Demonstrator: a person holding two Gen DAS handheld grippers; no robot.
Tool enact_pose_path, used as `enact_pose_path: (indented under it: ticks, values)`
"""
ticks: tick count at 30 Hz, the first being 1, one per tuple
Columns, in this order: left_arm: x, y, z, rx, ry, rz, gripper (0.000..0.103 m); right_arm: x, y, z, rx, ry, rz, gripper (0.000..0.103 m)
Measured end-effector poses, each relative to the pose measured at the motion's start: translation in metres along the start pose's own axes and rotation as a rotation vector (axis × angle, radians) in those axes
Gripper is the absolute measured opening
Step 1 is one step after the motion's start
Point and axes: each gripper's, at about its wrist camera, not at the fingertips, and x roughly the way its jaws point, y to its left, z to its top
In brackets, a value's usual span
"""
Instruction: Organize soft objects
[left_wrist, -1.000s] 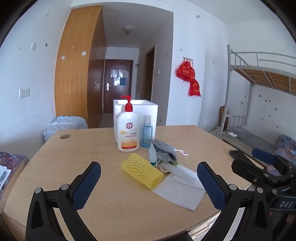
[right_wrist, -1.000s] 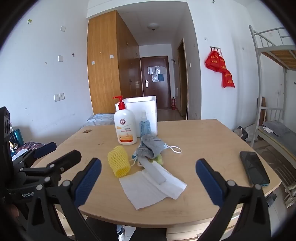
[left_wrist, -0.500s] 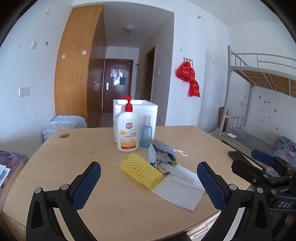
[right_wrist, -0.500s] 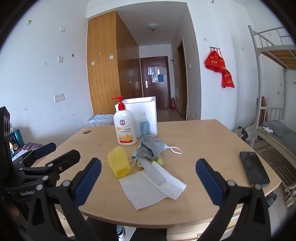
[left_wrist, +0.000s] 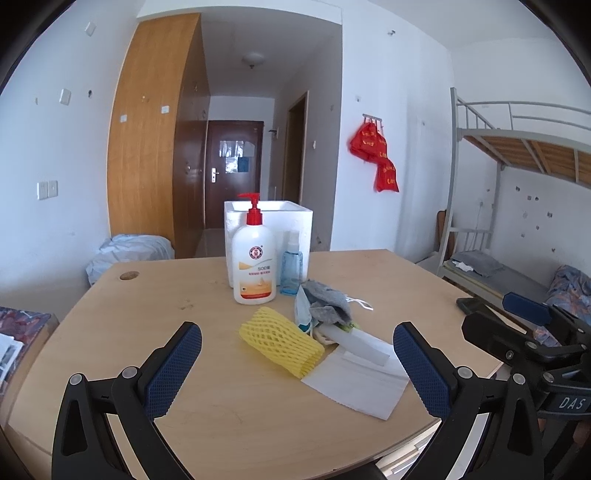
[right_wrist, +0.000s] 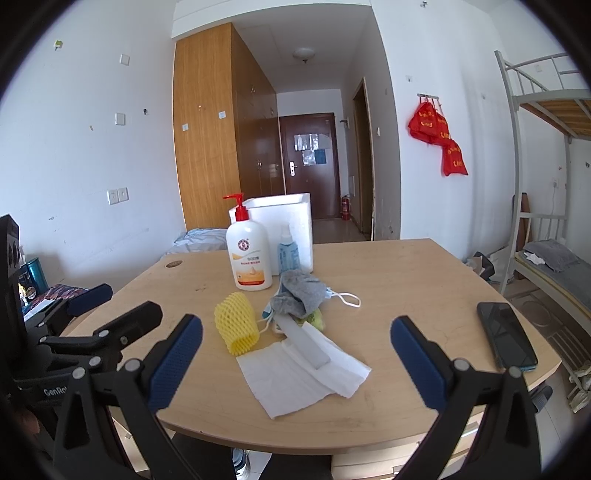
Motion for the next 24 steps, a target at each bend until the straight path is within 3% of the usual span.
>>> enact_pose_path:
  ticks: [24]
  values:
    - [-0.0009, 0.0008, 0.0016, -0.006, 0.005, -0.002, 0.103, -0.001, 0.0015, 0.0006, -0.001, -0.007, -0.003, 0.103]
